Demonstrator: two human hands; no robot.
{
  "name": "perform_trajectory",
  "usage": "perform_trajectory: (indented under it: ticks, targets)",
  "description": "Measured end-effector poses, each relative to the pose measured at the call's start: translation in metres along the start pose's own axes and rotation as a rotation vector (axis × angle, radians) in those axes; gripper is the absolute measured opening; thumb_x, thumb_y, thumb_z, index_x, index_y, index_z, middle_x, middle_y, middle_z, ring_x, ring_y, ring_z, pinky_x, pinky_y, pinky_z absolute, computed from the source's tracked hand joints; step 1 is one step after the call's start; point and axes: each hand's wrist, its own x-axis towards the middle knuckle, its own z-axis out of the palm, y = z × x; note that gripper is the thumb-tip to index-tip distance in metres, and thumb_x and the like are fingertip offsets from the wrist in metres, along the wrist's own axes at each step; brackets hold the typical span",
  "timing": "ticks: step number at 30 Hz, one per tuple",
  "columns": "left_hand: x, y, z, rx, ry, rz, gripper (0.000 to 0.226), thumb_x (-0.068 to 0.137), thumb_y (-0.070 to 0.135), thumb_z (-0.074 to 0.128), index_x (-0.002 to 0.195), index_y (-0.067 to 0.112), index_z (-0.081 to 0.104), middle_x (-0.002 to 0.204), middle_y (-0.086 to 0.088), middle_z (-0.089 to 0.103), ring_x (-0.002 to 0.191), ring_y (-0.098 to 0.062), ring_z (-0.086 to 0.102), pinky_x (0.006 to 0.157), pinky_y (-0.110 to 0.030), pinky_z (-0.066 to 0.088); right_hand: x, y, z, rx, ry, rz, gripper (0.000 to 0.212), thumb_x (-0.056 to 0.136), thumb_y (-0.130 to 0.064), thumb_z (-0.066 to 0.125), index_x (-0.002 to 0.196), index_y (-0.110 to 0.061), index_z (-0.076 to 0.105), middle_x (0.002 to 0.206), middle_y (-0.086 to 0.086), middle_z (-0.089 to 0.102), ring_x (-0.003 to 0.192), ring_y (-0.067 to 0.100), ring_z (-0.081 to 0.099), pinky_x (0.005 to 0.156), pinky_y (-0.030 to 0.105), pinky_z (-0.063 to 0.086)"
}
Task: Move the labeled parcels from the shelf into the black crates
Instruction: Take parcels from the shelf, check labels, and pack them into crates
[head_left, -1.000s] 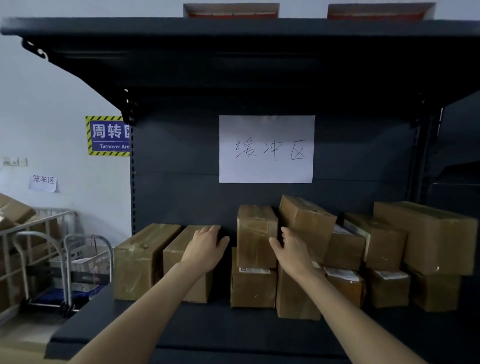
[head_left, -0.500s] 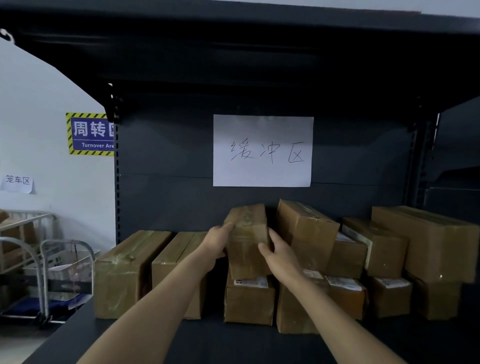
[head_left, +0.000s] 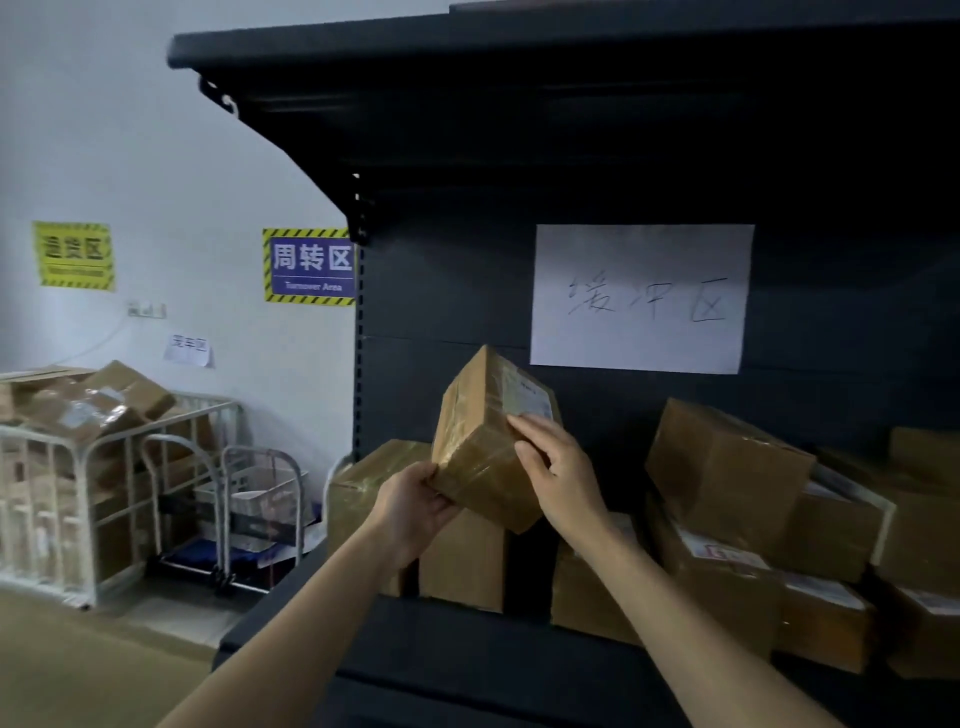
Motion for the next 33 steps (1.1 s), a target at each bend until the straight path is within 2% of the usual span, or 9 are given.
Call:
perform_trajectory:
  ticks: [2, 4, 6, 12, 14, 16, 19, 25, 33]
  targets:
    - [-0.002, 0.004, -0.013, 0.155, 0.03, 0.036, 0.023, 0.094, 0.004, 0.039, 0.106, -0.006, 0.056, 0.104, -0.02, 0.063, 0.103, -0.032, 0.061, 0.082, -0.035, 0.053, 0.006, -0.007, 0.011, -0.102, -0.017, -0.065, 0.033, 0.096, -0.023, 0.046, 0.128, -0.023, 0.055, 0.135, -0.006, 0.049, 0.126, 0.009, 0.041, 0.106, 0.028, 0.033]
    - [-0.003, 0.006, -0.024, 0.426, 0.078, 0.095, 0.02, 0.092, -0.003, 0.04, 0.095, -0.005, 0.06, 0.094, -0.016, 0.062, 0.092, -0.025, 0.062, 0.074, -0.028, 0.055, 0.011, -0.012, 0.02, -0.183, -0.051, -0.112, 0.031, 0.095, -0.022, 0.048, 0.124, -0.02, 0.059, 0.132, -0.004, 0.053, 0.124, 0.011, 0.044, 0.106, 0.031, 0.034]
    - [-0.005, 0.01, -0.029, 0.586, 0.12, 0.131, 0.024, 0.093, -0.001, 0.042, 0.084, 0.001, 0.065, 0.089, -0.014, 0.063, 0.08, -0.022, 0.062, 0.07, -0.027, 0.053, 0.012, -0.012, 0.027, -0.203, -0.071, -0.131, 0.03, 0.094, -0.018, 0.05, 0.122, -0.016, 0.061, 0.131, -0.002, 0.055, 0.124, 0.013, 0.044, 0.105, 0.026, 0.032]
    - [0.0, 0.031, -0.03, 0.676, 0.196, 0.182, 0.04, 0.099, 0.037, 0.036, 0.11, 0.007, 0.06, 0.111, -0.017, 0.061, 0.101, -0.03, 0.057, 0.092, -0.038, 0.045, 0.007, -0.001, 0.027, -0.078, 0.041, 0.095, 0.052, 0.091, -0.022, 0.057, 0.139, -0.014, 0.039, 0.146, 0.001, 0.033, 0.134, 0.015, 0.032, 0.103, 0.022, 0.029]
    - [0.001, 0.037, -0.022, 0.688, 0.207, 0.162, 0.052, 0.096, 0.048, 0.035, 0.119, 0.007, 0.057, 0.116, -0.016, 0.061, 0.108, -0.031, 0.057, 0.098, -0.041, 0.046, 0.006, 0.001, 0.022, 0.037, -0.012, 0.236, 0.052, 0.091, -0.031, 0.056, 0.138, -0.015, 0.039, 0.137, 0.0, 0.045, 0.119, 0.013, 0.047, 0.092, 0.018, 0.039]
    - [0.0, 0.037, -0.014, 0.711, 0.178, 0.142, 0.053, 0.093, 0.054, 0.037, 0.118, 0.011, 0.057, 0.114, -0.011, 0.063, 0.107, -0.029, 0.059, 0.096, -0.043, 0.048, 0.002, 0.001, 0.022, 0.18, -0.075, 0.311, 0.039, 0.092, -0.04, 0.05, 0.126, -0.02, 0.05, 0.12, -0.002, 0.059, 0.093, 0.002, 0.056, 0.07, 0.012, 0.045]
    - [-0.006, 0.031, -0.008, 0.719, 0.166, 0.174, 0.039, 0.094, 0.045, 0.041, 0.112, 0.014, 0.058, 0.107, -0.008, 0.064, 0.098, -0.025, 0.061, 0.086, -0.039, 0.05, -0.004, 0.003, 0.022, 0.249, -0.027, 0.344, 0.035, 0.092, -0.047, 0.044, 0.116, -0.022, 0.051, 0.098, -0.011, 0.059, 0.084, -0.001, 0.055, 0.06, 0.013, 0.042]
    - [-0.024, 0.011, -0.03, 0.627, 0.037, 0.192, 0.01, 0.094, 0.014, 0.048, 0.1, 0.016, 0.056, 0.108, -0.009, 0.061, 0.1, -0.022, 0.059, 0.083, -0.03, 0.051, -0.032, 0.011, 0.019, 0.257, 0.002, 0.306, 0.025, 0.088, -0.038, 0.058, 0.105, -0.029, 0.041, 0.095, -0.022, 0.05, 0.086, -0.006, 0.051, 0.059, 0.009, 0.042]
    - [-0.046, -0.001, -0.068, 0.74, -0.181, 0.271, 0.034, 0.09, 0.002, 0.053, 0.12, 0.018, 0.05, 0.116, 0.004, 0.063, 0.105, -0.006, 0.061, 0.077, -0.017, 0.053, -0.073, 0.011, 0.036, 0.18, -0.003, 0.228, 0.041, 0.085, -0.028, 0.065, 0.114, -0.032, 0.036, 0.098, -0.031, 0.043, 0.089, -0.022, 0.047, 0.064, -0.003, 0.039]
